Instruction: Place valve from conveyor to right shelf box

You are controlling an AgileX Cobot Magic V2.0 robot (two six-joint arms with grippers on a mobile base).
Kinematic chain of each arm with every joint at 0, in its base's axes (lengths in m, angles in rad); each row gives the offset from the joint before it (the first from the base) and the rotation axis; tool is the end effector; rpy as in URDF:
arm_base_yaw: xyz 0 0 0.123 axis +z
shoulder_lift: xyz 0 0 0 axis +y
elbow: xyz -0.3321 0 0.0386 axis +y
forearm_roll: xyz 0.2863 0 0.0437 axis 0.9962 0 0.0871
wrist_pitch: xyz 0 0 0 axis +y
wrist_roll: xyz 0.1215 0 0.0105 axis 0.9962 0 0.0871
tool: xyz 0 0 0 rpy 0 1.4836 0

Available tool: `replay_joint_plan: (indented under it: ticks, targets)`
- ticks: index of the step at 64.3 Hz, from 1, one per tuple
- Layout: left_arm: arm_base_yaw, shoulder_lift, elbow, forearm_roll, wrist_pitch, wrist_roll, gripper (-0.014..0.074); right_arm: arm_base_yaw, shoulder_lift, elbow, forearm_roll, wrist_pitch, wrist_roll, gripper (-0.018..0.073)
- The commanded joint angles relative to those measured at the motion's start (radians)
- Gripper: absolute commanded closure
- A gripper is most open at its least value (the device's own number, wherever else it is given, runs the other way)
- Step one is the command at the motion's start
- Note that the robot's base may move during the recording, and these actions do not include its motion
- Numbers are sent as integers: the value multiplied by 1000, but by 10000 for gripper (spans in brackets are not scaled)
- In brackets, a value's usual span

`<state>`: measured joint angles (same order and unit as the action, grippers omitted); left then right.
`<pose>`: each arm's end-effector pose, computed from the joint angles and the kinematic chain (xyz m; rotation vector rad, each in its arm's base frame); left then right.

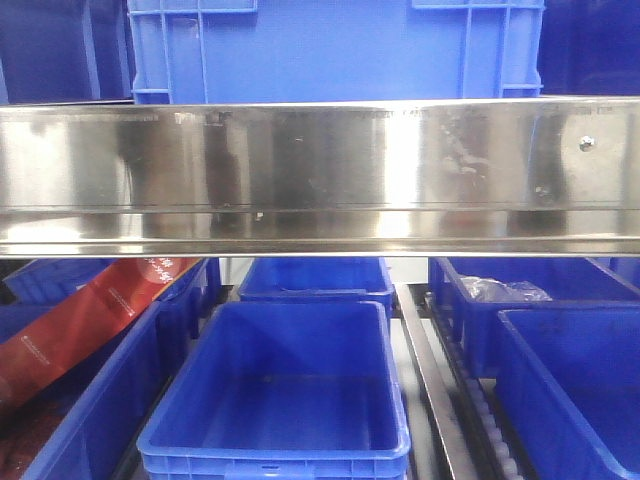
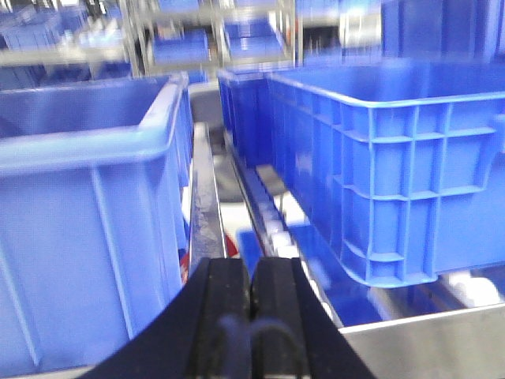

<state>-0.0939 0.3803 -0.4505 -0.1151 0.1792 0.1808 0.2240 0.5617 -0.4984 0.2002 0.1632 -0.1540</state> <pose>0.1097 -0.0128 0.3432 0.1442 1.5850 -0.0368 0.1441 0.0369 0.3414 -0.1782 1.7027 0.2266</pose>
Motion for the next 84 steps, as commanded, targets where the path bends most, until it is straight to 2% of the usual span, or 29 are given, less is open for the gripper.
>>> replay_joint_plan:
  ticks: [1, 41, 45, 49, 57, 71, 84]
  targets:
    - [2, -16, 6, -12, -35, -8, 707, -7, -6, 2, -7, -42, -4, 713]
    - [2, -16, 6, -12, -40, -8, 707, -7, -6, 2, -7, -38, -4, 713]
    - [2, -16, 6, 39, -37, -8, 707, -7, -6, 2, -7, -38, -4, 713]
    - [7, -19, 8, 58, -27, -32, 707, -7, -6, 2, -7, -38, -4, 713]
    - [67, -60, 48, 115, -26, -134, 707, -7, -6, 2, -7, -38, -4, 713]
    - [215, -206, 221, 105, -39, -134, 707, -7, -6, 2, -7, -38, -4, 713]
    - [235, -332, 414, 100, -131, -134, 707, -7, -6, 2, -7, -38, -4, 713]
